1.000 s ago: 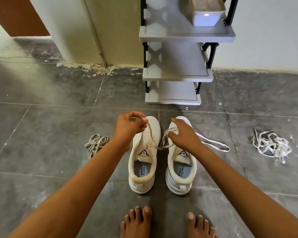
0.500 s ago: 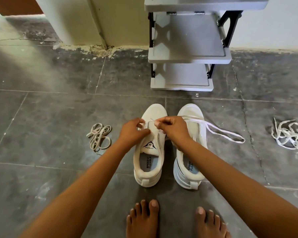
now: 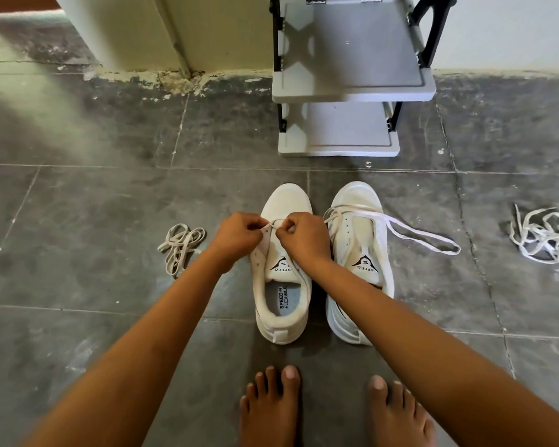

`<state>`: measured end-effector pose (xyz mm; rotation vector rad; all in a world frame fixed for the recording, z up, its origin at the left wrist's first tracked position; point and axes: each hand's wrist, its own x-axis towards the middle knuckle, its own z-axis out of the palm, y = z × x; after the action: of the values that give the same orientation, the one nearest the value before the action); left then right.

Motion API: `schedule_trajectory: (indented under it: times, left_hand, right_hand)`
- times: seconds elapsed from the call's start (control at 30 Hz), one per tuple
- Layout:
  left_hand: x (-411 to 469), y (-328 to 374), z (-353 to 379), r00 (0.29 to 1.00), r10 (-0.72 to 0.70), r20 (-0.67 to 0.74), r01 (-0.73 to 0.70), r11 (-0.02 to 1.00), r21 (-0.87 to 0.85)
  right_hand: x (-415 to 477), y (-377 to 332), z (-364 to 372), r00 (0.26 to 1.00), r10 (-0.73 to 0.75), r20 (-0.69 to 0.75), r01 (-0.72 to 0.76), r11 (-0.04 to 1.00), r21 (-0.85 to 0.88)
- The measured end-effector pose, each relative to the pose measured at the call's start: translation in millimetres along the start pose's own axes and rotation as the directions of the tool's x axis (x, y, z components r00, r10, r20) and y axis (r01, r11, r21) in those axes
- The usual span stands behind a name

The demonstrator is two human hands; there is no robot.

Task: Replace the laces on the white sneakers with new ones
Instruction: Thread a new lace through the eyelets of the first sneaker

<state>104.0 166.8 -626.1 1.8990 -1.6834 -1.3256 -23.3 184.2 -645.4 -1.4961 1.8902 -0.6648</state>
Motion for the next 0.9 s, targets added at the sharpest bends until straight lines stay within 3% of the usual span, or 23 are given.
schedule_trajectory:
  times: [0.37, 0.77, 0.9]
  left_hand:
    - [-4, -1, -3, 0.994, 0.098, 0.047, -0.100, 0.994, 0.041]
    - [-9, -1, -1, 0.968, 0.244, 0.055, -0.249, 0.922, 0.295]
    - [-5, 1, -5, 0.957, 0.266, 0.117, -0.290, 0.843, 0.453]
  right_hand:
    - [0, 4, 4, 1.000, -0.028, 0.014, 0.029, 0.998, -0.059]
    - [10, 6, 4, 0.953, -0.262, 0.152, 0.299, 0.899, -0.319]
    - [8, 8, 7, 0.944, -0.302, 0.132, 0.329, 0.876, -0.352]
